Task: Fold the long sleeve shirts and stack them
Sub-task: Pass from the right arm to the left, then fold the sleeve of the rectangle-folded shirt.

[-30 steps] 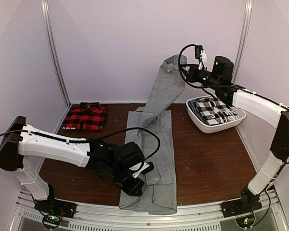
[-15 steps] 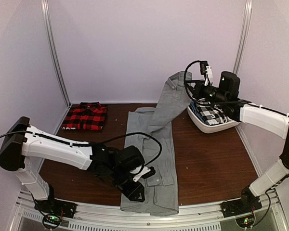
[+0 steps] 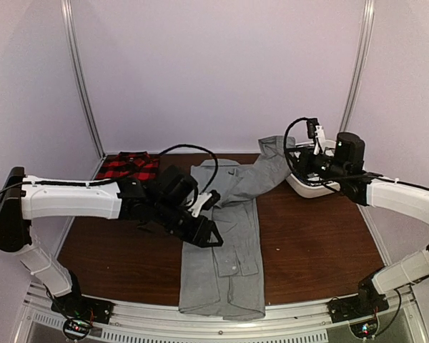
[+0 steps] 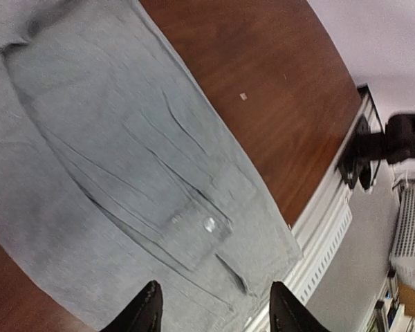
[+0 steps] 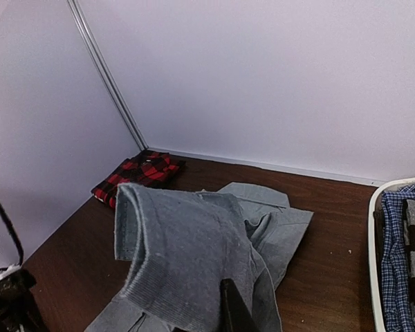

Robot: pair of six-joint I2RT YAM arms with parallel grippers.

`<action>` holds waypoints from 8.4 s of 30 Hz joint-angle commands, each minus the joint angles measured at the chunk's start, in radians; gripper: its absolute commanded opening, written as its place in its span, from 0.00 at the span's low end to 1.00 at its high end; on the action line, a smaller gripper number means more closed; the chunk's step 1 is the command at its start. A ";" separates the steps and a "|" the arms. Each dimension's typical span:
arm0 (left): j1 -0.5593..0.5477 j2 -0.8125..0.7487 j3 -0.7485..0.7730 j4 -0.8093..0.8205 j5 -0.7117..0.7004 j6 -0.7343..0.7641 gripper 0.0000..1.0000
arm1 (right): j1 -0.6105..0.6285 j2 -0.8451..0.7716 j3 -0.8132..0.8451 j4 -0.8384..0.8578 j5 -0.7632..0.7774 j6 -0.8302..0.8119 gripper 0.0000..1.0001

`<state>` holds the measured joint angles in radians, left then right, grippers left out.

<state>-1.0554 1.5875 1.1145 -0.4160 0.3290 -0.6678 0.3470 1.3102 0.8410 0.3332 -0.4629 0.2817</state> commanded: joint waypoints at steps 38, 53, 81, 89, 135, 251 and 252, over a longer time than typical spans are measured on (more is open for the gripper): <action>0.251 -0.101 0.095 0.219 -0.070 0.593 0.63 | 0.239 0.134 0.179 -0.325 -0.310 -0.201 0.00; 0.195 0.000 0.253 0.006 -0.189 0.774 0.70 | 0.243 0.107 0.193 -0.392 -0.303 -0.222 0.00; 0.184 0.141 0.369 0.143 -0.110 0.774 0.68 | 0.257 0.152 0.221 -0.365 -0.343 -0.207 0.00; 0.184 0.153 0.369 0.164 -0.027 0.765 0.57 | 0.259 0.177 0.231 -0.365 -0.331 -0.213 0.00; 0.220 0.077 0.557 0.145 -0.165 -0.138 0.00 | 0.242 0.001 -0.091 0.002 0.283 0.210 0.76; 0.341 -0.109 -0.113 0.442 -0.303 -0.743 0.00 | 0.649 0.211 -0.185 0.122 0.767 0.224 0.15; 0.332 -0.119 -0.144 0.442 -0.301 -0.769 0.00 | 0.648 0.193 -0.184 0.107 0.763 0.230 0.16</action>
<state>-0.7033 1.5303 1.0615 -0.0250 0.0559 -1.3193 0.9981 1.5723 0.6640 0.4919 0.3233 0.4828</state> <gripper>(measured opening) 0.015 0.148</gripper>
